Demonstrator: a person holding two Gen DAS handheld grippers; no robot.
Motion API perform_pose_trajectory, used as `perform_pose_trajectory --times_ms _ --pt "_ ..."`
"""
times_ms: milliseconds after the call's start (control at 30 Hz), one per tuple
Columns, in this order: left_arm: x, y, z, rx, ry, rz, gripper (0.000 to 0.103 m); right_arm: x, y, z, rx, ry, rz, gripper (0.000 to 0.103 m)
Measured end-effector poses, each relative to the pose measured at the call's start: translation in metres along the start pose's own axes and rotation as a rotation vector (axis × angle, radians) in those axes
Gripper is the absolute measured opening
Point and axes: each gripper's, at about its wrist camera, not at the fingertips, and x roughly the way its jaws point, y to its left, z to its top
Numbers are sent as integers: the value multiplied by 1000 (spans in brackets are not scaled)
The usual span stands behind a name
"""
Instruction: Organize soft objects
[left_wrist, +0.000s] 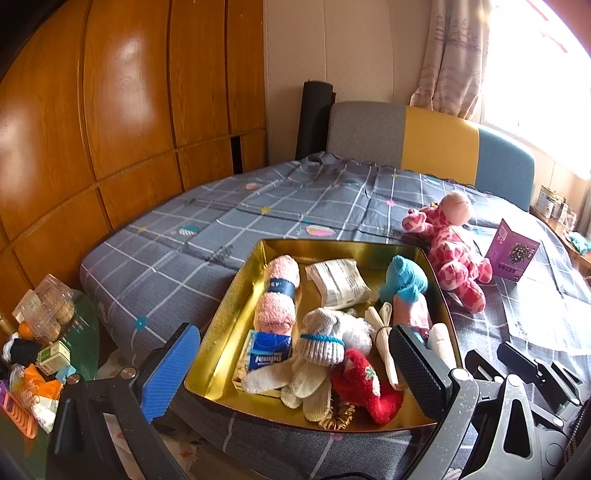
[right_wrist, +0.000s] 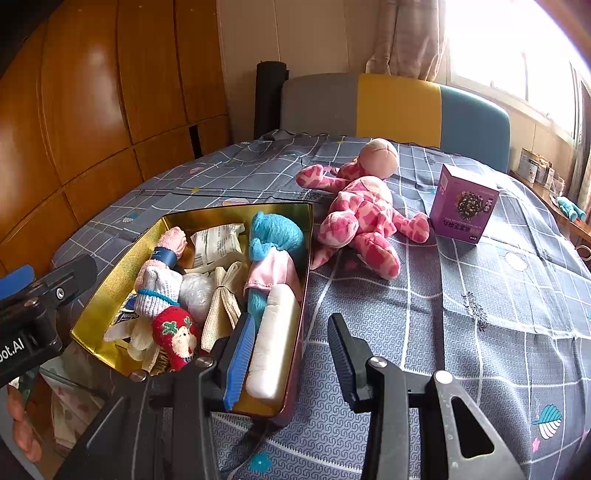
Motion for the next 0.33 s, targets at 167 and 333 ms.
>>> perform_pose_trajectory --times_ms 167,333 --pt "-3 -1 -2 11 -34 25 97 1 -3 1 11 5 -3 41" --pt "-3 1 -1 9 -36 27 103 2 -5 2 15 -1 -3 41"
